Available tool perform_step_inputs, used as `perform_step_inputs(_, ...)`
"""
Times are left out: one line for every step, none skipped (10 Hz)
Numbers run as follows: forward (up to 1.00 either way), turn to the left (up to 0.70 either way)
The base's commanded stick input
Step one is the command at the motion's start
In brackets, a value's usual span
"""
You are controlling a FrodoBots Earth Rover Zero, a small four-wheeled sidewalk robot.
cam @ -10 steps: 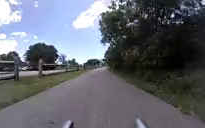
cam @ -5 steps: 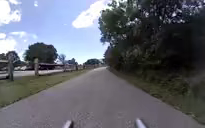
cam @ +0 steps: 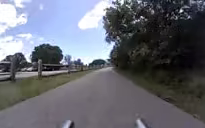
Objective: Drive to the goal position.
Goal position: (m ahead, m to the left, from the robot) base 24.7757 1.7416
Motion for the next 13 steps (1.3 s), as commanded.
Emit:
perform_step_inputs(0.50, 0.00)
perform_step_inputs(0.50, 0.00)
perform_step_inputs(0.50, 0.00)
perform_step_inputs(0.50, 0.00)
perform_step_inputs(0.50, 0.00)
perform_step_inputs(0.50, 0.00)
perform_step_inputs(0.50, 0.00)
perform_step_inputs(0.50, 0.00)
perform_step_inputs(0.50, 0.00)
perform_step_inputs(0.50, 0.00)
perform_step_inputs(0.50, 0.00)
perform_step_inputs(0.50, 0.00)
perform_step_inputs(0.50, 0.00)
